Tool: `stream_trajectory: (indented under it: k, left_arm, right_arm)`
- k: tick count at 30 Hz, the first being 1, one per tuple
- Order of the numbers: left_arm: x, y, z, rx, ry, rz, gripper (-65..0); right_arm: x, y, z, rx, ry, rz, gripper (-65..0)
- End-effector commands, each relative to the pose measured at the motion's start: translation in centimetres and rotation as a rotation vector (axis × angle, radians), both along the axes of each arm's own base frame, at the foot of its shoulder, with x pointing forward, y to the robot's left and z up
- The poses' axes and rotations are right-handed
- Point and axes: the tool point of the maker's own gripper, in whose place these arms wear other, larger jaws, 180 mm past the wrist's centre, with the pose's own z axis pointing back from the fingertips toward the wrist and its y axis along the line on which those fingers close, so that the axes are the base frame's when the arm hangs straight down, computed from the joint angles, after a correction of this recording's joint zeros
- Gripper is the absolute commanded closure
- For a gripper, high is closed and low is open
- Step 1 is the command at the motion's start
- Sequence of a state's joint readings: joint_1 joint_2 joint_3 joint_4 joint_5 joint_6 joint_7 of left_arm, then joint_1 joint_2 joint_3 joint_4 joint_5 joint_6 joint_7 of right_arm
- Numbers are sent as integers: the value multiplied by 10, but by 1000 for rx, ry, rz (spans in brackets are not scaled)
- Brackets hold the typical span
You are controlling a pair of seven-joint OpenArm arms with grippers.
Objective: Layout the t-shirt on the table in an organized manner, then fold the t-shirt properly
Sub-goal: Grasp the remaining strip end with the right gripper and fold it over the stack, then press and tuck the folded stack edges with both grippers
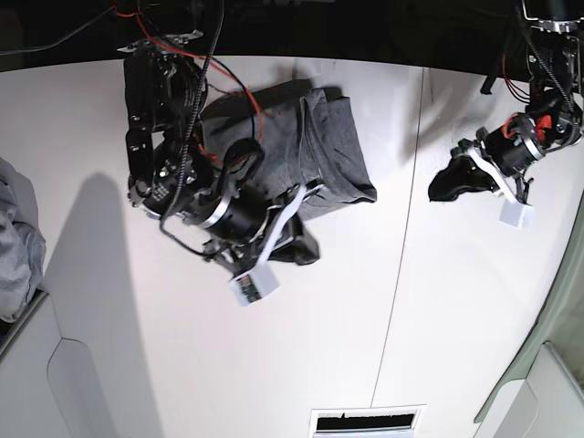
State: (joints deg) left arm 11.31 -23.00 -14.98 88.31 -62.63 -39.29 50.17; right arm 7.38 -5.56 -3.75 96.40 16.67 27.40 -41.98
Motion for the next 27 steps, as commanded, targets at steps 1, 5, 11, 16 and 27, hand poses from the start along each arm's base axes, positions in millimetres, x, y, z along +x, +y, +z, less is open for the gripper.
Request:
stream_trajectory:
  k: [1,5,11,16,27]
  left_arm:
    - [3,-11,21,-30,-59,-36,0]
    - [-13,-63,45,-64,-117,-188,0]
    - [-40,-146,23,-87,-96,-353,0]
    - [-65,-183,-8,-92,-10,-429,0]
    - [-47,-121,-83,69,133,-300,0]
  right_arm:
    - [18,-9,21,34,-67,-36,0]
    - [46,-48,13,7,-78,-126,0]
    - [74,-58,-36,-82,-8,-76,0]
    - [72,-44,-84,-204,108,53,0]
    - [7,-72,-136,-364,239,205,0]
